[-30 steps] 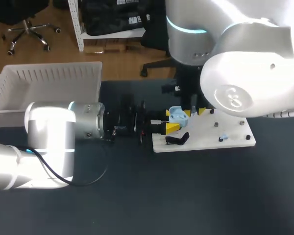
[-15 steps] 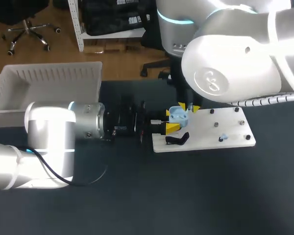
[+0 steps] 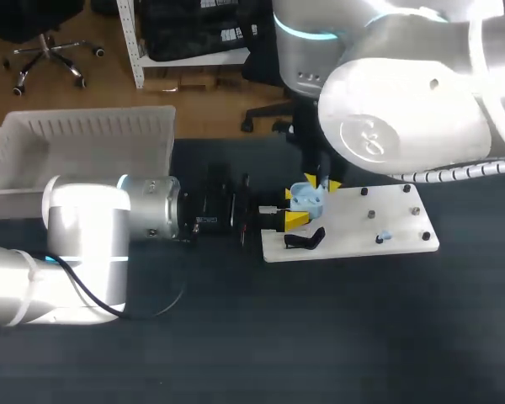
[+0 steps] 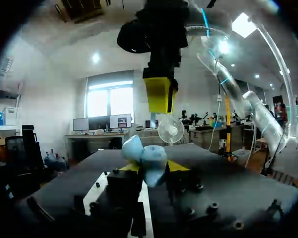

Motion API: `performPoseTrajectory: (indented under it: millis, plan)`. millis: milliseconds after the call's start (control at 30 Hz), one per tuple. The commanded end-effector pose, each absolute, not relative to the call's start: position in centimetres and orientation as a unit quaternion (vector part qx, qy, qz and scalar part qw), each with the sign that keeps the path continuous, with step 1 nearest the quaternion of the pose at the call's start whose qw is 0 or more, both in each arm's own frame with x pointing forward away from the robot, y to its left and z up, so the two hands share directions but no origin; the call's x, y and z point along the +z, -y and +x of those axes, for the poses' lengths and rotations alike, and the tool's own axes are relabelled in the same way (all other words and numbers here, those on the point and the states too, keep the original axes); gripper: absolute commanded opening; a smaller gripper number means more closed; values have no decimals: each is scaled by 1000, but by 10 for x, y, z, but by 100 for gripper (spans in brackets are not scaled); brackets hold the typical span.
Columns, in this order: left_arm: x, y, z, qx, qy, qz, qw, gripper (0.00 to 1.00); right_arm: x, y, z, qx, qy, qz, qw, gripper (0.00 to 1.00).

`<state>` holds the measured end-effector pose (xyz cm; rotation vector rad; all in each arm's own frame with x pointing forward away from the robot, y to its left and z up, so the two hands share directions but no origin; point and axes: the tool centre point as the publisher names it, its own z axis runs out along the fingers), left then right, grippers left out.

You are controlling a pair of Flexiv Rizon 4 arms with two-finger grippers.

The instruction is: Pick up each earbud case from the left stands, insert the matching earbuds, close the lid, and place the case in the box.

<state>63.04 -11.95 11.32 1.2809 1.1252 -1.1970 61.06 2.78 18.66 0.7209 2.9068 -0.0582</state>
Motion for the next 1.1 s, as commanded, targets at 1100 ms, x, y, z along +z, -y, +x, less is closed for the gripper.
performPoseTrajectory:
  millis: [1100]
  plan:
    - [104, 127, 627, -481, -471, 532, 513, 0, 175, -36, 609, -49, -935, 346, 68, 0]
